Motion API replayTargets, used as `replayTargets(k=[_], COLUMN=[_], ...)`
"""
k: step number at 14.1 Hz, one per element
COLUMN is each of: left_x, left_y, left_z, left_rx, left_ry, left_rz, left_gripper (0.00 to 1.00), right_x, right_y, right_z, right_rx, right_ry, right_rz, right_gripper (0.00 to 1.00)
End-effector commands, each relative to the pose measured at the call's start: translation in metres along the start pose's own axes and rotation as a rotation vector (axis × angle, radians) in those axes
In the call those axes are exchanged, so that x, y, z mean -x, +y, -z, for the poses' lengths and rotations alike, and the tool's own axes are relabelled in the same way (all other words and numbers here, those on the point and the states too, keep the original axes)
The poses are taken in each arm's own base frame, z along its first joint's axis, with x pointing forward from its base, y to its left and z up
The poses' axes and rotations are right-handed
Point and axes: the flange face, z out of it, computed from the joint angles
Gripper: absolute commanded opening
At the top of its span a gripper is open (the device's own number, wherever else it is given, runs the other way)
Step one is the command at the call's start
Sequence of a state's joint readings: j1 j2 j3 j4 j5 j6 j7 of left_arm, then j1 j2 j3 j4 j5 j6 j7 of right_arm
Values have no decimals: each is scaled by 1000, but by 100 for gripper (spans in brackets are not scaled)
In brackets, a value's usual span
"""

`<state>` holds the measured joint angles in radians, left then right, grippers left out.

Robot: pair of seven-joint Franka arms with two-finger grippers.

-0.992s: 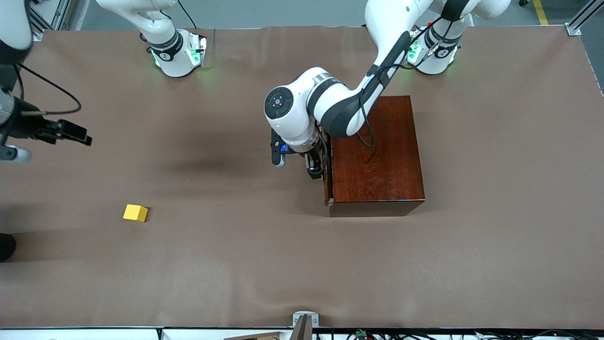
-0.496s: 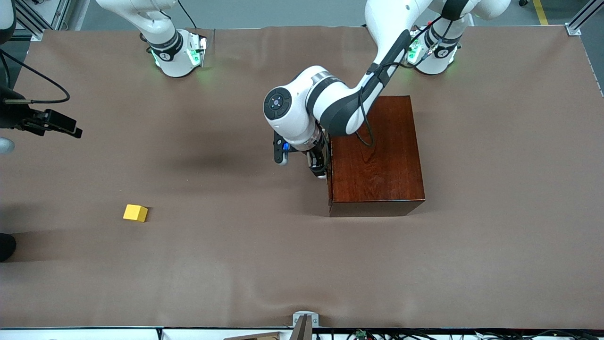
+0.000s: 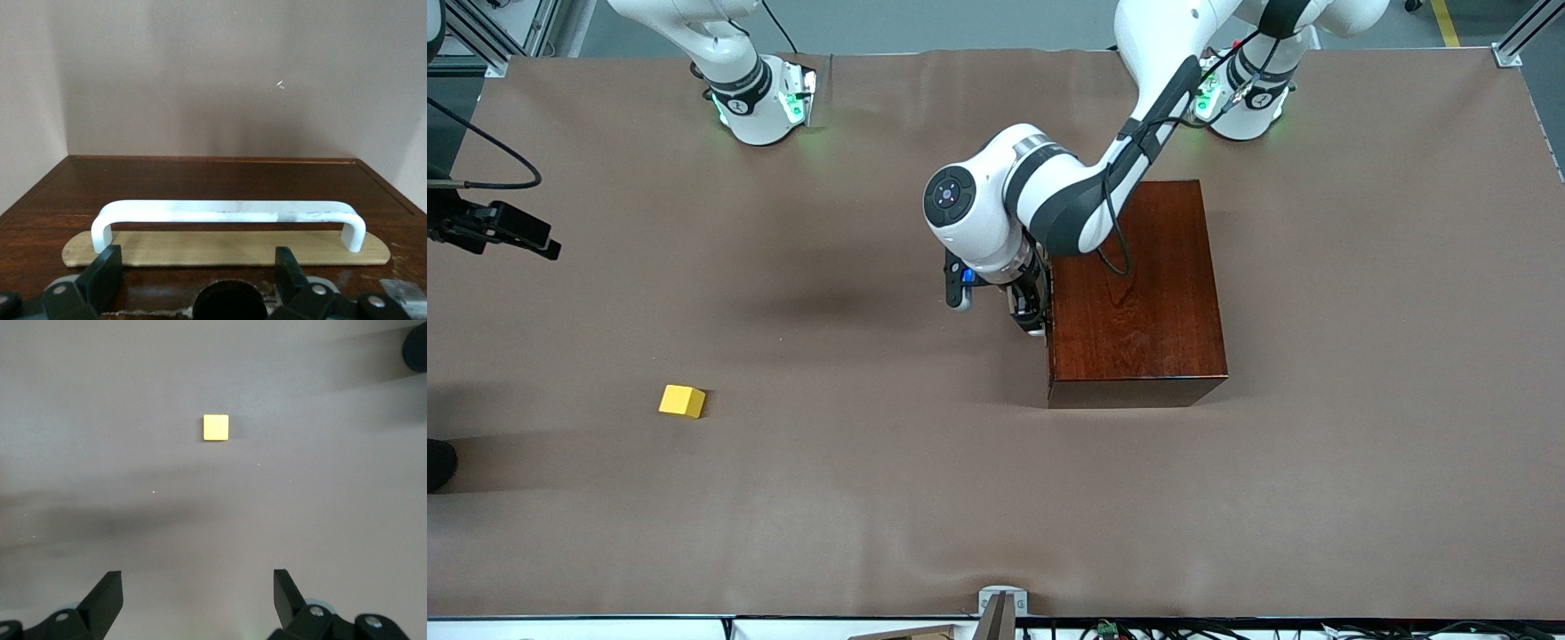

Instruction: Open drawer, take yellow block, close drawer

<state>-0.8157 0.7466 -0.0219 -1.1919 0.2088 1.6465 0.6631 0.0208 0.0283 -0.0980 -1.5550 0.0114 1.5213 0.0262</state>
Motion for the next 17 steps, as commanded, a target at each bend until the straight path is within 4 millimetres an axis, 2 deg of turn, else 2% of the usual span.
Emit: replayTargets(k=[1,3,5,9,11,12,13,14,17], left_x=[15,12,4,-35,-40,-29,-7,9,99], left_y=[6,7,8,21,25,24,24,24,-4], left_z=[3,0,5,36,48,68,107,129,177], left_rx=[0,7,-15,-142,-96,-71,-85,-89,-64], left_ry=[-79,-79,-40,184,270,314,365,386,376], left_rz=[-16,-17,-15,14,152,252,346,415,597], left_gripper=[100,100,100,100,100,100,100,100,100], right_x=[3,3,3,3,3,3,2,1,1], right_y=[0,-3,3,-2,-2,-1,-2,-3,-6], right_z=[8,10,10,7,7,7,6,5,3], right_rx=[18,18,18,19,19,19,19,19,22], right_ry=[-6,-2,-3,-14,-14,-14,-16,-17,-22], right_rz=[-19,-16,-20,-11,-7,-8,-11,-8,4], right_gripper=[100,100,100,100,100,100,100,100,100])
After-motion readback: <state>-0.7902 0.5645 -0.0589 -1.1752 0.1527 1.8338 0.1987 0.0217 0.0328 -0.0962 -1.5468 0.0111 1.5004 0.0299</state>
